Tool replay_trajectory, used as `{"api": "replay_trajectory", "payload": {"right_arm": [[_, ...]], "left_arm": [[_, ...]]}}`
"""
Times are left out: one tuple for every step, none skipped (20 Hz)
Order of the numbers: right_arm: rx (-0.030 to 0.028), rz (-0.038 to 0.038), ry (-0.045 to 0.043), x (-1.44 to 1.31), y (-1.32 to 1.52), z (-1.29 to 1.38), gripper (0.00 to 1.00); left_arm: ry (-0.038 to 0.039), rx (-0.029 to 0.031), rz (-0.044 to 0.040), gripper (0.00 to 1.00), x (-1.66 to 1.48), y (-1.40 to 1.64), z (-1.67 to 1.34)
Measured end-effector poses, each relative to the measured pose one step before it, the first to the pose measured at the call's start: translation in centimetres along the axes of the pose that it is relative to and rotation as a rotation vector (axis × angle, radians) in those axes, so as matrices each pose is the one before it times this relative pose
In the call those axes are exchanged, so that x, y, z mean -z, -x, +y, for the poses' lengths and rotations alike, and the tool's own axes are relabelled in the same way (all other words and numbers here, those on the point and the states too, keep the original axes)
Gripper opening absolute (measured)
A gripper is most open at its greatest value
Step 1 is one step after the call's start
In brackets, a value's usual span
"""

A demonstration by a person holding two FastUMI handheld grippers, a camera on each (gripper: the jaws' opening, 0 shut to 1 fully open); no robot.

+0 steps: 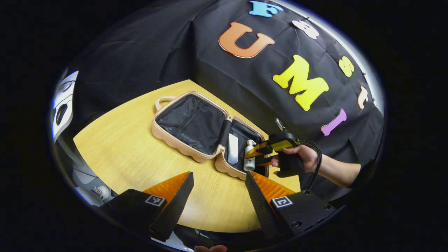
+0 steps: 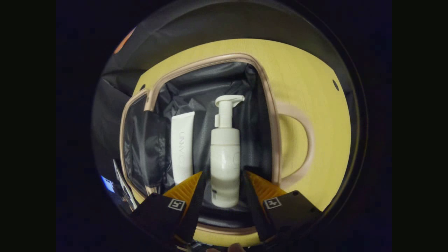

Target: First open the suitcase, pack the skin care products into it, and then close the suitcase.

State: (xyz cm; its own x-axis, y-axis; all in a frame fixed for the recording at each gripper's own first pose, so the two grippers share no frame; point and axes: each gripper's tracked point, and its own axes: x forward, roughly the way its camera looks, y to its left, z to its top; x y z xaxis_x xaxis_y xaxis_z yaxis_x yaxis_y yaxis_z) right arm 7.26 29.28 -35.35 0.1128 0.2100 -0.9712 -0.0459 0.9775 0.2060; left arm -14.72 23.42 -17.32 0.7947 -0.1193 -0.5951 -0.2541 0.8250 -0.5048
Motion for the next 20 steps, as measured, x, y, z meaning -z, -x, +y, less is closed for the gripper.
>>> {"api": "replay_trajectory", "payload": {"right_arm": [[-0.00902,-0.05174,0.02393,-0.163,1.355,-0.14,0.65],[-0.00762,-0.05999,0.03361,-0.218,1.612,-0.128,0.65],[-0.01125,-0.06538,0.04188,-0.375,1.745,-0.149,0.69],[-0.01508,-0.0776,0.04784,-0.679,1.735,-0.12,0.69],[-0.01879,-0.0849,0.05182,-0.863,2.008,-0.104,0.65],[-0.02415,-0.09178,0.06123,-0.977,2.243,0.042,0.69],[-0.02106,-0.08952,0.06575,-1.044,2.261,0.089,0.69],[-0.02769,-0.07714,0.05077,-1.148,2.361,0.306,0.65],[-0.03939,-0.05937,0.03972,-0.764,2.372,0.824,0.69],[-0.01917,-0.0426,0.04854,-0.276,2.108,0.674,0.69],[0.01272,-0.03202,0.06319,-0.372,1.682,-0.164,0.65],[0.0132,-0.02584,0.05626,-0.244,1.149,-0.308,0.63],[0.01017,-0.02057,0.0353,-0.509,1.025,-0.359,0.69],[0.00511,-0.01241,0.01857,-0.609,0.936,-0.135,0.69],[0.0038,-0.00346,-0.0026,-0.707,0.757,-0.208,0.69],[0.00421,0.00185,-0.01055,-0.341,-0.138,-0.305,0.67],[0.00977,-0.00104,-0.01572,-0.445,0.209,-0.399,0.66],[0.01855,0.0021,-0.00272,-0.031,-0.202,-0.793,0.66],[0.01255,-0.00104,-0.00545,-0.314,-0.04,-0.399,0.66],[0.01161,0.00198,-0.00422,0.023,0.148,-0.118,0.66]], "left_arm": [[-0.00821,-0.00753,-0.01,0.95,-0.541,-0.184,0.442],[-0.01146,-0.00487,-0.01065,0.95,-0.603,-0.199,0.472],[-0.01153,-0.00162,-0.01258,0.95,-0.761,-0.314,0.45],[-0.01298,0.01249,-0.00715,0.95,-0.623,-0.452,0.348],[-0.00615,0.02416,-0.00801,0.95,-0.553,-0.266,0.385],[-0.00261,0.02739,-0.01838,0.95,-0.758,-0.391,0.434],[0.00326,0.0213,-0.02099,0.95,-0.912,-0.508,1.05],[0.01342,0.01141,-0.01723,0.95,-0.83,-0.653,1.132],[0.02557,0.00302,-0.01637,0.95,-1.04,-0.718,1.562],[0.03281,0.00567,-0.02213,0.95,-1.377,-0.768,1.579],[0.03127,0.01422,-0.03383,0.95,-1.366,-0.731,1.284],[0.0264,0.02057,-0.04921,0.95,-1.906,-0.889,1.108],[0.02212,0.0114,-0.04795,0.95,-1.641,-1.222,1.488],[0.02278,-0.00284,-0.02244,0.95,-0.863,-0.966,1.332],[0.03171,-0.00997,-0.01364,0.94,-0.558,-1.294,1.446],[0.03626,-0.00832,-0.00127,0.94,-0.467,-1.097,1.412],[0.04516,-0.00869,0.01114,0.94,-0.207,-1.07,1.648],[0.04679,-0.00452,0.00805,0.94,-0.109,-0.754,1.228],[0.0547,-0.00059,0.00075,0.94,-0.45,-0.328,0.897],[0.0558,0.004,-0.00006,0.93,-0.364,-0.786,0.624]]}}
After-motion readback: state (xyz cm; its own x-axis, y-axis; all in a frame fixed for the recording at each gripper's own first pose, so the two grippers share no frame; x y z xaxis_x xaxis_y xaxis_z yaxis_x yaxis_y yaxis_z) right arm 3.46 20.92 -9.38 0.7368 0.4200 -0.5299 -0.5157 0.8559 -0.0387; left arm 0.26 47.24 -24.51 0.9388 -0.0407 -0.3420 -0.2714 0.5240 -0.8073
